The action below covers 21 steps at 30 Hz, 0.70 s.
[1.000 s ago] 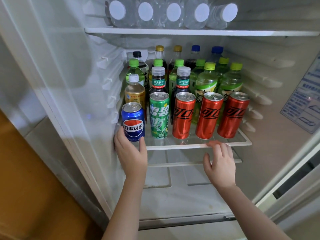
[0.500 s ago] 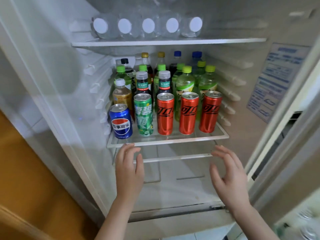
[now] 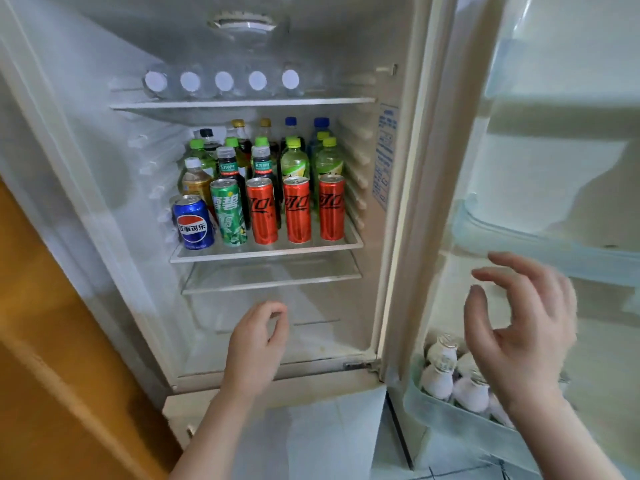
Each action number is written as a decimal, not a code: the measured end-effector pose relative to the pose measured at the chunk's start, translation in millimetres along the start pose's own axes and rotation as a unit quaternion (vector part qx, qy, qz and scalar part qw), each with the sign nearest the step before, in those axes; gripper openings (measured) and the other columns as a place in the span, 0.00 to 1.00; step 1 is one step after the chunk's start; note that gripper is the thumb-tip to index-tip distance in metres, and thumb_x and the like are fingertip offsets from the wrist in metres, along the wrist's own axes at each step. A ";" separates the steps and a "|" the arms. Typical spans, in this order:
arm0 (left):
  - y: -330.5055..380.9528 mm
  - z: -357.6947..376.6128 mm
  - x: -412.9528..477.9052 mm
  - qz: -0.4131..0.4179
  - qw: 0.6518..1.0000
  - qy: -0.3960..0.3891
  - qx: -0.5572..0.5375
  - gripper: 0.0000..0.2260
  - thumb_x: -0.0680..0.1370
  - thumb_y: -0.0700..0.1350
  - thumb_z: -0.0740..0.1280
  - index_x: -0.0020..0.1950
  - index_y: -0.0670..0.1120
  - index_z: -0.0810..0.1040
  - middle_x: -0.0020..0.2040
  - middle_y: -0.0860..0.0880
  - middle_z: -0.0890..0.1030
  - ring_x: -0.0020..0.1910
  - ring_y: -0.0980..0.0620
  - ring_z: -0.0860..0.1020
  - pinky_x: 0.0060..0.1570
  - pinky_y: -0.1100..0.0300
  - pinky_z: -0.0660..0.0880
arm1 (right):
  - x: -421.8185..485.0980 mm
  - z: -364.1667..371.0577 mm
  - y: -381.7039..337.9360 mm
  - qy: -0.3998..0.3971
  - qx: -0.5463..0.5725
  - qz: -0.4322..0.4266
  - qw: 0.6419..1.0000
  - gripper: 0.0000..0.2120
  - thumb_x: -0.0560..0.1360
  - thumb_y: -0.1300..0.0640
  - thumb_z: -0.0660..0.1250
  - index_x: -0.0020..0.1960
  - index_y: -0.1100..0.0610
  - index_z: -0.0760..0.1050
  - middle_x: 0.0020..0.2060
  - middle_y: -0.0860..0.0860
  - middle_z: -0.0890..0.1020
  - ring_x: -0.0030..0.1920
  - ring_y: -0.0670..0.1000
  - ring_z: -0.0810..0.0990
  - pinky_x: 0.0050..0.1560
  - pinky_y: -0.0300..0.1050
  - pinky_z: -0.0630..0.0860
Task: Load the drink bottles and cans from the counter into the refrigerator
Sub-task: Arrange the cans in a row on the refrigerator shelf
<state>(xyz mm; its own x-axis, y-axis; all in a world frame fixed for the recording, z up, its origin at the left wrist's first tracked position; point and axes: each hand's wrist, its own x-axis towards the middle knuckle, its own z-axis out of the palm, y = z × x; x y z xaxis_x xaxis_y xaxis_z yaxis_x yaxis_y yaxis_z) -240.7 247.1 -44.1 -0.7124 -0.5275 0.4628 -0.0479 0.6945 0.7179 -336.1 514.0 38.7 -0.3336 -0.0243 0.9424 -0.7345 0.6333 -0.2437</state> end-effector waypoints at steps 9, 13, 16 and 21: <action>69.2 -4.8 -88.2 -0.040 0.999 0.003 -0.010 0.06 0.78 0.41 0.66 0.47 0.52 0.78 0.46 0.58 0.80 0.49 0.67 0.76 0.42 0.78 0.70 | 18.3 -77.1 59.9 0.009 -0.079 0.068 0.995 0.20 0.70 0.58 0.64 0.61 0.65 0.74 0.59 0.62 0.76 0.64 0.63 0.69 0.67 0.55 0.62; 94.6 -5.1 -102.8 -0.037 0.999 0.015 -0.004 0.05 0.78 0.40 0.66 0.48 0.50 0.79 0.47 0.59 0.80 0.49 0.69 0.75 0.43 0.78 0.69 | 20.2 -86.0 72.6 -0.055 -0.083 0.063 0.993 0.21 0.69 0.58 0.64 0.61 0.65 0.74 0.58 0.62 0.76 0.62 0.63 0.71 0.64 0.57 0.66; 109.2 -4.6 -109.9 -0.026 1.000 0.012 0.005 0.05 0.78 0.40 0.66 0.49 0.50 0.79 0.47 0.59 0.80 0.49 0.68 0.75 0.43 0.75 0.71 | 27.8 -88.8 76.5 -0.078 -0.107 0.071 0.989 0.21 0.68 0.59 0.65 0.59 0.63 0.75 0.55 0.62 0.76 0.60 0.64 0.71 0.58 0.55 0.67; 122.9 -6.8 -119.6 -0.007 1.000 0.010 0.001 0.05 0.78 0.41 0.66 0.48 0.51 0.79 0.46 0.61 0.80 0.49 0.67 0.76 0.45 0.72 0.73 | 37.4 -90.4 75.1 -0.129 -0.142 0.081 0.978 0.19 0.66 0.63 0.68 0.57 0.63 0.77 0.53 0.63 0.75 0.60 0.65 0.69 0.55 0.55 0.67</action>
<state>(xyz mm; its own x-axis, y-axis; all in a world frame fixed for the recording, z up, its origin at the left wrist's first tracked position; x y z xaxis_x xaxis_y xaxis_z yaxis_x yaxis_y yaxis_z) -156.6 392.3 -7.7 -0.6974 -0.5473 0.4627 -0.0596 0.6877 0.7236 -350.2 630.7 76.4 -0.5960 -0.0775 0.7992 -0.4793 0.8329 -0.2767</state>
